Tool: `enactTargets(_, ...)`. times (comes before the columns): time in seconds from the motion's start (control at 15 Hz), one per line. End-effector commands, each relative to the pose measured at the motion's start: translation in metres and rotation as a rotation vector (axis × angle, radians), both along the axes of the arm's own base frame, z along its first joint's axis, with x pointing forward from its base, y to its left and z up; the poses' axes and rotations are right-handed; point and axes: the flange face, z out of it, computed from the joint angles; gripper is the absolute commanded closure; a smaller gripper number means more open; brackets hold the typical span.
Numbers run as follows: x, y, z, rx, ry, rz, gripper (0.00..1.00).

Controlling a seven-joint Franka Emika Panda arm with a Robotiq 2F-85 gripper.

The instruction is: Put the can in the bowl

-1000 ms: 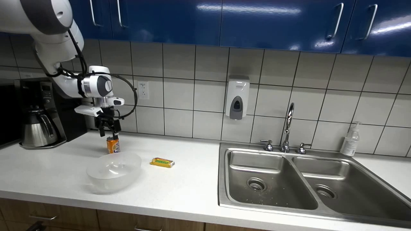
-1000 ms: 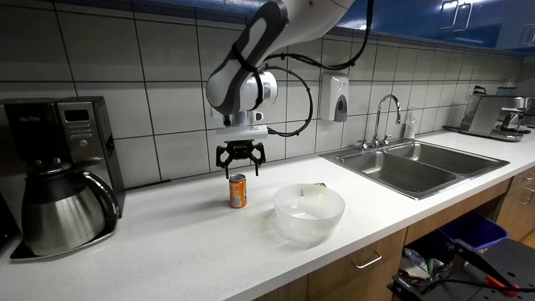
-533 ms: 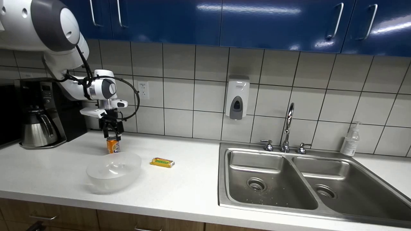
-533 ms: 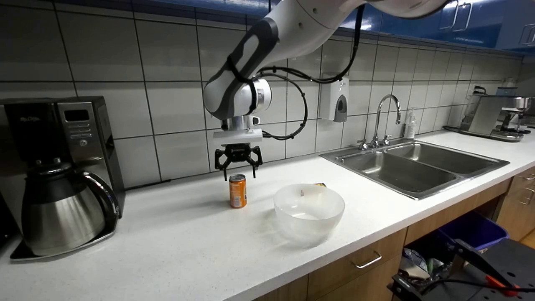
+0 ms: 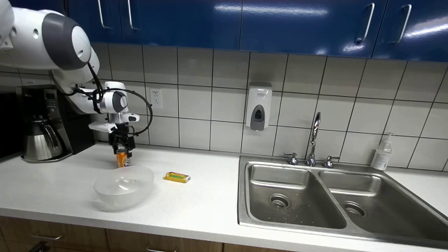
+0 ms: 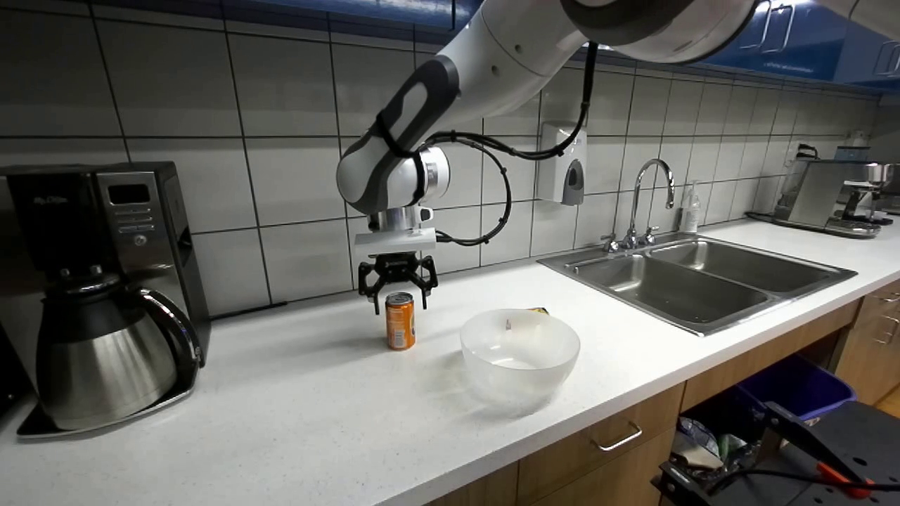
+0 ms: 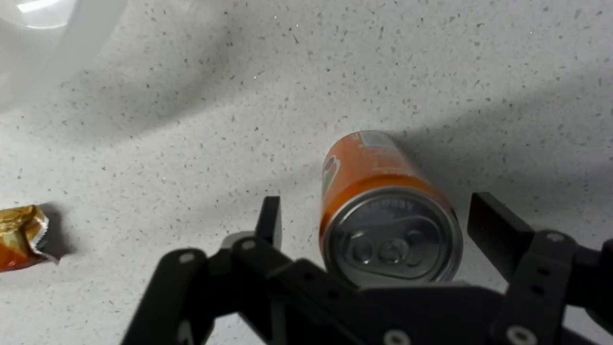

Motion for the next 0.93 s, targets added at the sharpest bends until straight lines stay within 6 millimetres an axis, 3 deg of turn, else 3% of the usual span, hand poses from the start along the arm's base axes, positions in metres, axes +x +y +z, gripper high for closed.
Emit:
enactTargets(0.0, 0.007, 0.004, -0.002, -0.004, 0.013, -0.019, 0.0)
enactTargets(0.6, 0.004, 0.025, 0.0, -0.008, 0.006, 0.012, 0.0)
enactTargets(0.87, 0.004, 0.018, -0.006, -0.016, 0.015, 0.007, 0.0)
